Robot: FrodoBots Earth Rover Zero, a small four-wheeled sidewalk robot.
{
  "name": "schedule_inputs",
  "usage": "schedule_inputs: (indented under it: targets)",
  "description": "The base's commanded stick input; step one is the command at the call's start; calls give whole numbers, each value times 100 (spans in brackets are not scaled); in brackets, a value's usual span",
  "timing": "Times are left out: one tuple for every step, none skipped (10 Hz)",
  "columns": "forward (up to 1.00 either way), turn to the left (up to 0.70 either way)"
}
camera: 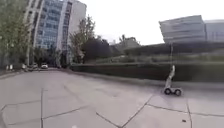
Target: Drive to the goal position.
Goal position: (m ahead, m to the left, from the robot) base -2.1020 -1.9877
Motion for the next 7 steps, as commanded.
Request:
schedule_inputs:
  targets:
    - [0,-45]
    - [0,-45]
    - [0,-45]
    - [0,-45]
    - [0,-45]
    - [0,-45]
    - [0,-45]
